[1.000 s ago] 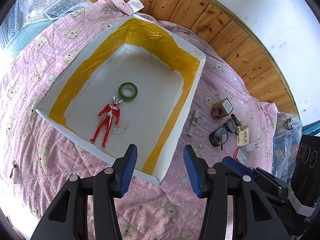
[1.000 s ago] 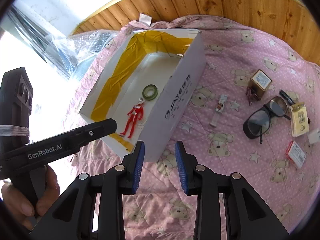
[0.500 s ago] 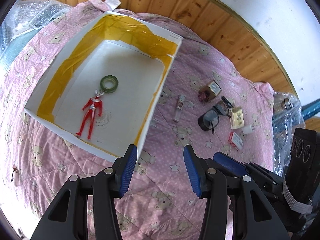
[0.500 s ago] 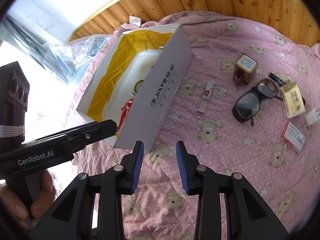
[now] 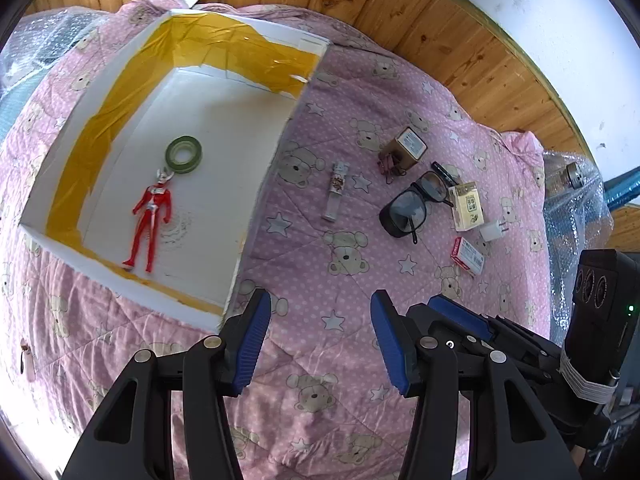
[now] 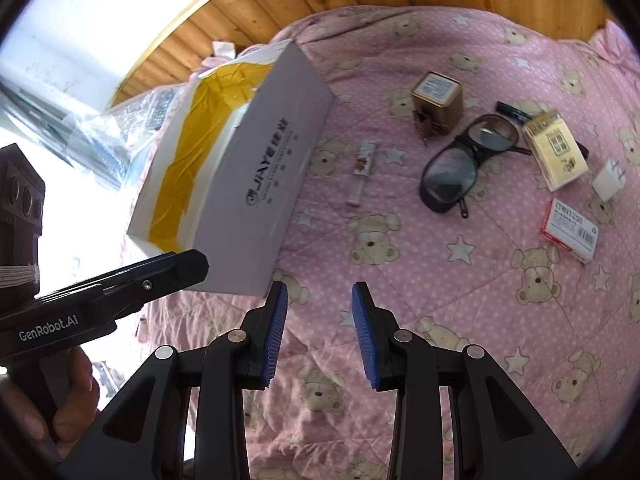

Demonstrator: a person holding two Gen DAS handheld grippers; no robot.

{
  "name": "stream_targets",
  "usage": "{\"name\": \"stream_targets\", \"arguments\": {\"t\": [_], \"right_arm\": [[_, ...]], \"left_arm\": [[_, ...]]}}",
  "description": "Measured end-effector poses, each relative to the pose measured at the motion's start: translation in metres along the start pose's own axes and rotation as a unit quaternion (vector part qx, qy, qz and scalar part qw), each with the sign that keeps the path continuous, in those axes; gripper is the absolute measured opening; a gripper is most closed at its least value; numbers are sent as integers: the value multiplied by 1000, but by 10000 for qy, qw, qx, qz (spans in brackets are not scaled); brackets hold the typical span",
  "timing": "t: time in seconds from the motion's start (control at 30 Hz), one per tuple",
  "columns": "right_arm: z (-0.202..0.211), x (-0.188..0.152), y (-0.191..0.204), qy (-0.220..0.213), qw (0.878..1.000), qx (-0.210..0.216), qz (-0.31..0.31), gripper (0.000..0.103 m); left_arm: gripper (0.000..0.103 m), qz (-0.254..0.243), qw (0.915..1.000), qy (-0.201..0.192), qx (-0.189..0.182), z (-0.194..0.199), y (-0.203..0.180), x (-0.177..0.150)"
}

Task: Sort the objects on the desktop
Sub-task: 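Withdraw both grippers from the box back toward the remaining items, then grasp the lighter with the left gripper while the right gripper grasps the white staples box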

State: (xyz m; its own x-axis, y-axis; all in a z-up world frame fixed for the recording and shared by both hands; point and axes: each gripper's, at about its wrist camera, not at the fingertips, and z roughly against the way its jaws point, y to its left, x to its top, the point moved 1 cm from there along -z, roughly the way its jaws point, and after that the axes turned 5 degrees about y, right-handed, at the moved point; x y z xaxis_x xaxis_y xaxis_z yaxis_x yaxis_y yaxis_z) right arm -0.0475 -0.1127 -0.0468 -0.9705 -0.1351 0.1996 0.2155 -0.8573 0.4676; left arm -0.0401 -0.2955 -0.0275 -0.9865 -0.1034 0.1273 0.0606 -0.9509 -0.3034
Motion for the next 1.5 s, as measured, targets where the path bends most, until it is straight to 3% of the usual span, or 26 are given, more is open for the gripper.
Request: {"name": "stream_targets", "arguments": {"t": [0.83,1.3,1.5], "right_arm": [[-5,21,-90,-24,9943,-266,-1034,39],[0,32,-148,-110,9858,-506,-1596,40],[6,42,-170,-252,9809,-633,-1824,46]], "left_arm": [[53,-577,9971,480,-140,-62,-66,47],[53,-530,9957,760,-32,-111,-60,72],[53,-526,9952,828,-39,-130,-56,79]]}}
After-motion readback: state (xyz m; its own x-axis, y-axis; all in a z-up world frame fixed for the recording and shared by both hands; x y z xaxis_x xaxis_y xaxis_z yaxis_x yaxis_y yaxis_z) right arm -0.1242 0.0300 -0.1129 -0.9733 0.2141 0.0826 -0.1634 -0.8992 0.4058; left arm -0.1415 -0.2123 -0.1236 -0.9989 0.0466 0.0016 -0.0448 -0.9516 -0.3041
